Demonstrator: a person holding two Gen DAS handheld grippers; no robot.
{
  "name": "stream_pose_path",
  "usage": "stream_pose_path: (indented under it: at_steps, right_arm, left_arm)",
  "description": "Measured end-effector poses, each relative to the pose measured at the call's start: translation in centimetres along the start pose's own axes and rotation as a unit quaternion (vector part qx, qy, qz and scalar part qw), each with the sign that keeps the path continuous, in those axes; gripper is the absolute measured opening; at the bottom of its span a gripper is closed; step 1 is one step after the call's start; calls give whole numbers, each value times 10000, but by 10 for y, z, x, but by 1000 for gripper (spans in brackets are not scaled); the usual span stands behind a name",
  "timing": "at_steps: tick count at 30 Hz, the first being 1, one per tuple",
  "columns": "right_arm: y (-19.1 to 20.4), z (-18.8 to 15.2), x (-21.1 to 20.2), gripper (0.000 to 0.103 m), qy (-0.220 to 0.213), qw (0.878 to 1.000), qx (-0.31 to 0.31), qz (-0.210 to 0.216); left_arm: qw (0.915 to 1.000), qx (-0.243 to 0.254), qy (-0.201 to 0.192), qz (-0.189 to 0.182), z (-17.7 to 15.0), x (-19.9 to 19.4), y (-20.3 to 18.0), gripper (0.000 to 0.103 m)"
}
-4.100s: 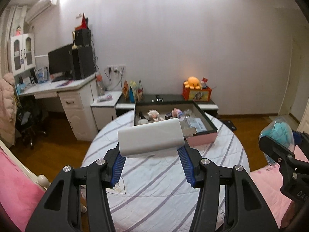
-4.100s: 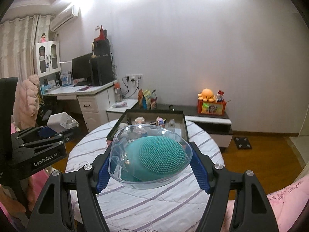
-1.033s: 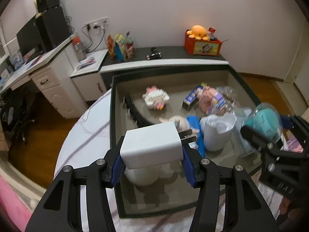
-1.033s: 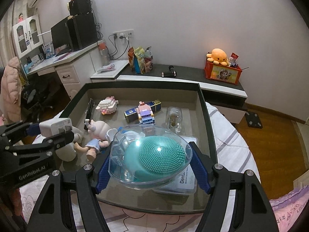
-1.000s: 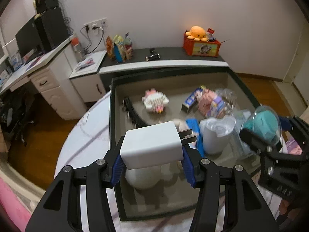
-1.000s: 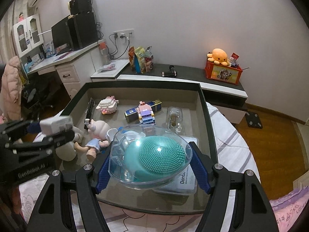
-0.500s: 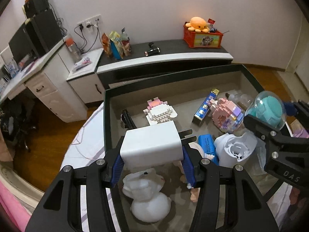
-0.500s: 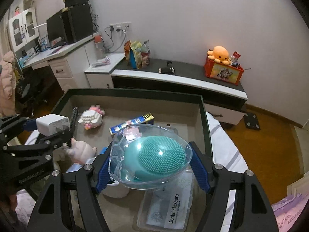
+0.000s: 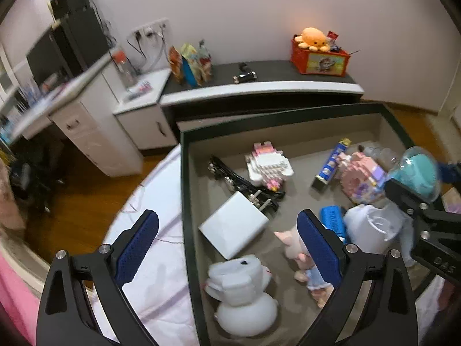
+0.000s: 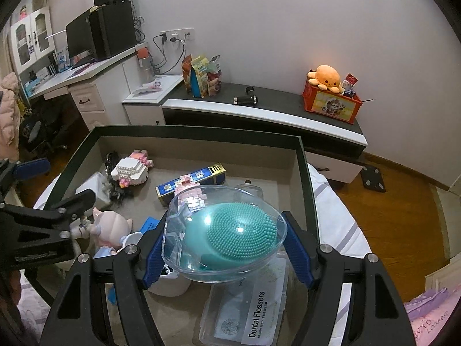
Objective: Organize rigid objects
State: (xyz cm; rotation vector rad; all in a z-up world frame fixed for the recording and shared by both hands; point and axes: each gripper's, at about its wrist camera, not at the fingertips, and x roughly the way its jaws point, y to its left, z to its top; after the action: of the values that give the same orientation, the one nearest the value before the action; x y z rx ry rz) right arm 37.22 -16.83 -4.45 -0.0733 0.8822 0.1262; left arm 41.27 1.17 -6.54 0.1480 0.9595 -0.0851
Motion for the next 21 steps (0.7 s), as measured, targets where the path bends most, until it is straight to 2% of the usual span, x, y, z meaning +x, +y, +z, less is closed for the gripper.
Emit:
stream_pose_path:
  at_steps: [3,6,10,21]
  right_arm:
    - [2,1,2,73,24,10000,-53,-39]
    - [11,3,1,82,42,9996,-224,-148]
    - [16,4,-7,82,-50,9990,-363,-267]
    - [7,5,-24,82,-233,9996,-125,-62]
  left_arm:
    - [9999,12,43,143,-2,4,2,98]
    - [9999,17,48,141,-4,5,2,98]
    - [10000,-26,76,20,-7,3,4,98]
    - [10000,-3,-68,23,-7,-15,1,98]
